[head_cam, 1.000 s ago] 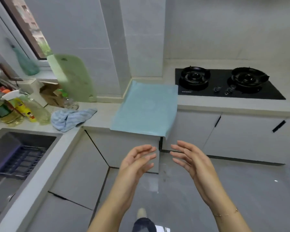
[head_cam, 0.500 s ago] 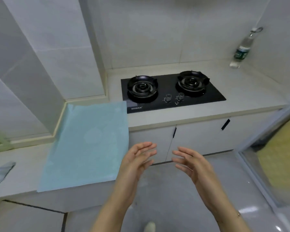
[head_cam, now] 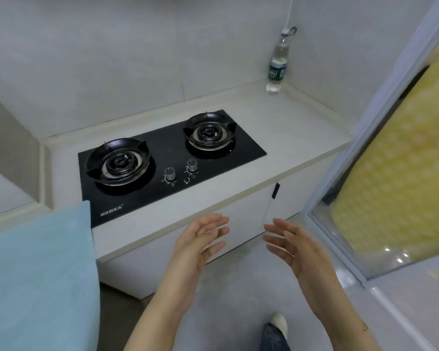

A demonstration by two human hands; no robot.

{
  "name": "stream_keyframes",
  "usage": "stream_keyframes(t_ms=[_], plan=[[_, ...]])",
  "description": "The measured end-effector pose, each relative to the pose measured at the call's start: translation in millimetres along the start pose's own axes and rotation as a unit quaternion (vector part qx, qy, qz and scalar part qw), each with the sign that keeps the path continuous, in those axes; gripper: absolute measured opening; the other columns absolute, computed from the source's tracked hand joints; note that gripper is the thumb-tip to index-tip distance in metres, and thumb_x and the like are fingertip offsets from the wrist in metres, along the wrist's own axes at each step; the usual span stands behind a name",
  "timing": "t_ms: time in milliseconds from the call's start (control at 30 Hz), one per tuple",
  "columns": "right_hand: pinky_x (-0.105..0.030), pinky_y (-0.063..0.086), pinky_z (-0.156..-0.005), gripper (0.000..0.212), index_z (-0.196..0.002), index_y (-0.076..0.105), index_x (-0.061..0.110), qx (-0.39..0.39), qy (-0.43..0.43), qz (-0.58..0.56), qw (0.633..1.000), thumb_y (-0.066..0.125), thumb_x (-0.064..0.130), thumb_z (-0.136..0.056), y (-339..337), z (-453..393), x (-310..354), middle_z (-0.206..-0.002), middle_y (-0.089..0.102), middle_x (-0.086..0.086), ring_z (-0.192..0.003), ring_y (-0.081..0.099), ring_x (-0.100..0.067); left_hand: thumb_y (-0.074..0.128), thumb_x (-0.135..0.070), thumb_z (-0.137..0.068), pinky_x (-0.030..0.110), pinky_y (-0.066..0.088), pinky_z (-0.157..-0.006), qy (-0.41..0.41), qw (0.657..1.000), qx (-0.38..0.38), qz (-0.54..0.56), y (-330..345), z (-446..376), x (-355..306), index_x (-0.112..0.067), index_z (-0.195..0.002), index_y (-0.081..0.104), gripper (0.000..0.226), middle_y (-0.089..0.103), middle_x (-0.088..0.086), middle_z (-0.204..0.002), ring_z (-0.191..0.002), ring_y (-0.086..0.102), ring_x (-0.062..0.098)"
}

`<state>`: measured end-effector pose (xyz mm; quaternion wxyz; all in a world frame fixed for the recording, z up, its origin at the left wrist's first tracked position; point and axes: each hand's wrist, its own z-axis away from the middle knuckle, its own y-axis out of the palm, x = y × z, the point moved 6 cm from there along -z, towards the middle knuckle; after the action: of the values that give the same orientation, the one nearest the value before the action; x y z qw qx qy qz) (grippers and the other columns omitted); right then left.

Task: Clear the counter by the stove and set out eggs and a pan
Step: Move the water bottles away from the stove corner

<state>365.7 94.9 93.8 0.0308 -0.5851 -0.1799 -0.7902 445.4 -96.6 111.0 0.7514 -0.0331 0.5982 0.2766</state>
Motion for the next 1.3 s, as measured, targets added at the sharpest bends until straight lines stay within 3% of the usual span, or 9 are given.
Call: stream_keyframes(t_ms=[300, 567, 900, 1100, 1300], plan=[[-0.04, 0.048, -0.096, 0.027, -0.114, 0.065, 0.011, 0.011, -0.009, -0.006, 1.0, 0.044, 0.011, -0.098, -119.7, -124.6, 68.8, -0.112, 0.071, -0.007, -0.105, 0.067, -0.025, 0.046, -0.004, -0.093, 0.046, 0.043, -0.104, -0.027, 0.998, 0.033, 0.044, 164.3, -117.3, 8.5, -0.005, -0.119, 0.059, 0.029, 0.068, 0.007, -0.12, -0.114, 0.063, 0.023], [-0.039, 0.048, -0.094, 0.032, -0.112, 0.066, 0.008, -0.015, -0.017, -0.027, 0.999, 0.053, 0.024, -0.088, -182.7, -219.2, 109.3, -0.109, 0.072, -0.009, -0.104, 0.067, -0.026, 0.051, -0.009, -0.083, 0.042, 0.044, -0.103, -0.054, 0.992, 0.05, 0.1, 243.3, -210.2, 4.4, -0.001, -0.122, 0.059, 0.041, 0.066, 0.01, -0.123, -0.119, 0.06, 0.023], [-0.036, 0.052, -0.09, 0.027, -0.114, 0.065, 0.01, -0.028, -0.034, 0.029, 0.999, 0.042, 0.009, -0.1, -190.8, -380.0, 154.3, -0.109, 0.072, -0.006, -0.1, 0.068, -0.025, 0.047, -0.006, -0.091, 0.044, 0.045, -0.103, -0.037, 0.992, 0.088, 0.084, 287.8, -374.7, -20.0, -0.003, -0.122, 0.06, 0.034, 0.066, 0.009, -0.124, -0.114, 0.063, 0.025], [-0.03, 0.057, -0.085, 0.027, -0.113, 0.064, 0.009, -0.011, -0.059, 0.087, 0.994, 0.04, 0.006, -0.1, -166.9, -472.2, 198.8, -0.107, 0.072, -0.006, -0.094, 0.07, -0.022, 0.055, -0.017, -0.084, 0.042, 0.048, -0.1, -0.001, 0.99, 0.129, 0.06, 306.2, -456.0, -60.8, -0.006, -0.12, 0.062, 0.038, 0.067, 0.004, -0.122, -0.113, 0.063, 0.021], [-0.035, 0.054, -0.088, 0.027, -0.11, 0.065, 0.011, 0.004, -0.072, 0.102, 0.992, 0.043, 0.003, -0.098, -149.5, -546.6, 223.4, -0.107, 0.072, -0.006, -0.095, 0.069, -0.023, 0.047, -0.005, -0.094, 0.04, 0.048, -0.1, 0.011, 0.996, 0.084, 0.042, 301.2, -530.8, -83.1, -0.008, -0.116, 0.063, 0.028, 0.067, 0.004, -0.121, -0.113, 0.063, 0.02]])
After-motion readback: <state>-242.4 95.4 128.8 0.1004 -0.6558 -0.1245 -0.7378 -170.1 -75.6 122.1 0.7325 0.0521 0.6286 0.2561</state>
